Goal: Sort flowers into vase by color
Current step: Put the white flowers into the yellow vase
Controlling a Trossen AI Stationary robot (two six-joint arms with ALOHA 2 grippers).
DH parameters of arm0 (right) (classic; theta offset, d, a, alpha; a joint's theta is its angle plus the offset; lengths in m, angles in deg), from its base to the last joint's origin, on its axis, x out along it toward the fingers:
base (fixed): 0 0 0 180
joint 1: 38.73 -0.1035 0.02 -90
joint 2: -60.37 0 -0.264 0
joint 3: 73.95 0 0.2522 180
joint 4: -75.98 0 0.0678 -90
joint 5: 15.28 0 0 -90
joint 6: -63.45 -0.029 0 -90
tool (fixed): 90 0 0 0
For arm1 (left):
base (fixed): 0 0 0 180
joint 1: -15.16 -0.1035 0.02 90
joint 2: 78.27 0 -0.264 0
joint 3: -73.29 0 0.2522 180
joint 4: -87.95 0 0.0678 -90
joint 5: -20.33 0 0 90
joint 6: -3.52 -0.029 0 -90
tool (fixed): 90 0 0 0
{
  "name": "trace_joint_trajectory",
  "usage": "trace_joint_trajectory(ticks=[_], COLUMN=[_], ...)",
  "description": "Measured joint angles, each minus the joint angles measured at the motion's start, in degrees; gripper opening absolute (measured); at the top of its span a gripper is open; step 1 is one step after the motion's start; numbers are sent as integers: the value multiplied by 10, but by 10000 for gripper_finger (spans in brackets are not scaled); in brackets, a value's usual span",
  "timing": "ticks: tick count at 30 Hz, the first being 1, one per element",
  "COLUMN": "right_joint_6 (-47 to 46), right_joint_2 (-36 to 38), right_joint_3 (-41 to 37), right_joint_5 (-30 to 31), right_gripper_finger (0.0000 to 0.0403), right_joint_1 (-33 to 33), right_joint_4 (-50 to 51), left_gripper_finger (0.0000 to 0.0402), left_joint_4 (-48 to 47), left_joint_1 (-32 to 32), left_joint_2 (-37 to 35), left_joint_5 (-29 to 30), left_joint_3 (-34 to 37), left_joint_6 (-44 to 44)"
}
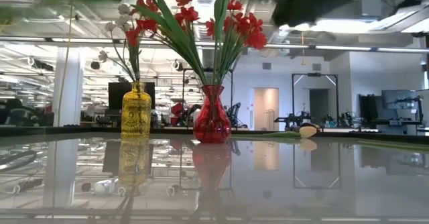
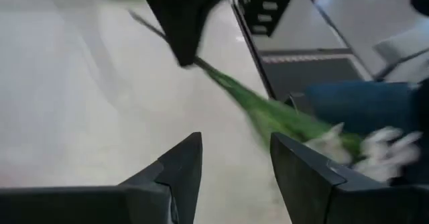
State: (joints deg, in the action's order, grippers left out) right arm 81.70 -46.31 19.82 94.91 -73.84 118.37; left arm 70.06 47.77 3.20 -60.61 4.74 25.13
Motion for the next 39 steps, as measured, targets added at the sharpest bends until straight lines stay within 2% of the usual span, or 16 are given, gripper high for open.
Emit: trace_joint_trajectory(ticks=[4, 7, 12, 18, 22, 28, 39], right_joint_6=[1, 11, 12, -15, -46, -79, -88], right_joint_2=[74, 130, 183, 149, 91, 40, 24], right_joint_3=[-86, -172, -288, -335, -334, -313, -293], right_joint_5=[-46, -74, -94, -78, -70, -66, -26], right_gripper_finger=[37, 37, 37, 37, 37, 37, 37], right_joint_1=[0, 0, 2, 30, 58, 91, 110], right_joint_4=[-130, -286, -543, -806, -929, -967, -949], left_gripper_finger=[163, 163, 162, 162, 162, 162, 162], left_joint_4=[5, 21, 153, 384, 437, 488, 525], left_joint_1=[20, 29, 26, 17, 17, 9, -14], left_joint_2=[-14, -13, -9, -8, 3, 11, 12], left_joint_5=[82, 123, 133, 138, 150, 201, 182], left_joint_3=[0, 1, 53, 124, 125, 123, 123], left_joint_6=[-81, -127, -199, -301, -334, -346, -345])
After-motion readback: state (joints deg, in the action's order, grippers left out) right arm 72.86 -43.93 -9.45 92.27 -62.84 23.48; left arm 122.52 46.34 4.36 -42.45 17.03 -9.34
